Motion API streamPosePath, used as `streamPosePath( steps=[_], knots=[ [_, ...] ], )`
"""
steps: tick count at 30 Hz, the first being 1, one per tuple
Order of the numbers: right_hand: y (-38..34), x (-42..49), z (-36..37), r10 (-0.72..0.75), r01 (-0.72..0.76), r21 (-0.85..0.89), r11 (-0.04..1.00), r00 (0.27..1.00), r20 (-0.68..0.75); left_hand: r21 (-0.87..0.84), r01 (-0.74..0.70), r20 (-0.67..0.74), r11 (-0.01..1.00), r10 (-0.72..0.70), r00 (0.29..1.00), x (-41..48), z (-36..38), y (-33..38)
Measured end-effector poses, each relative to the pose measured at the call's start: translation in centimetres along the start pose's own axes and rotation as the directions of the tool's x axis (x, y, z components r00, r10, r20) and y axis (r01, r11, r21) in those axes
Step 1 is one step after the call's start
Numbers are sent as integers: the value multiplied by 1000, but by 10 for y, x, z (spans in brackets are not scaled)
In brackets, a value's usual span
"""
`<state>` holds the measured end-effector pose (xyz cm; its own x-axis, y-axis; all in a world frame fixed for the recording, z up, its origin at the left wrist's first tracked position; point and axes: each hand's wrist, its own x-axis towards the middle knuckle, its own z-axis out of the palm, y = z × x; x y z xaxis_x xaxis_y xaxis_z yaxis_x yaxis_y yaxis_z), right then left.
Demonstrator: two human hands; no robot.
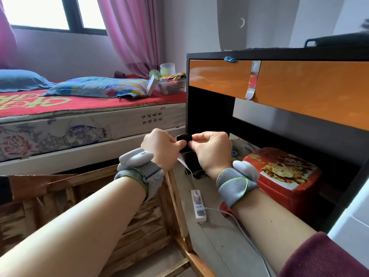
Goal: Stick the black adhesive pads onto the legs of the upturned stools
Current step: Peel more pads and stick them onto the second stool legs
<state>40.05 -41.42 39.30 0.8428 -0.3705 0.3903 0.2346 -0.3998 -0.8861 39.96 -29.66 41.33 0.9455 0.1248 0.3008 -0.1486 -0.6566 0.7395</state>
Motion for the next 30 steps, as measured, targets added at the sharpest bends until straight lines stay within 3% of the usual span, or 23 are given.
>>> streamPosePath(
  steps=[3,7,17,23,30],
  knots=[
    [8,3,1,83,-85,72,994,996,34,-128,65,17,990,-63,998,1,3,-8],
    [13,0,-5,164,-218,259,941,963,213,-214,78,45,974,-70,997,-4,3,-15],
    [14,3,13,167,-244,327,913,955,247,-228,21,50,973,-10,999,-6,2,-19],
    [19,2,12,92,-133,262,956,982,163,-291,63,21,955,-60,998,-3,5,-18],
    [27,-11,13,44,-93,298,950,985,168,-229,28,-17,973,-33,999,-11,8,-18]
  ],
)
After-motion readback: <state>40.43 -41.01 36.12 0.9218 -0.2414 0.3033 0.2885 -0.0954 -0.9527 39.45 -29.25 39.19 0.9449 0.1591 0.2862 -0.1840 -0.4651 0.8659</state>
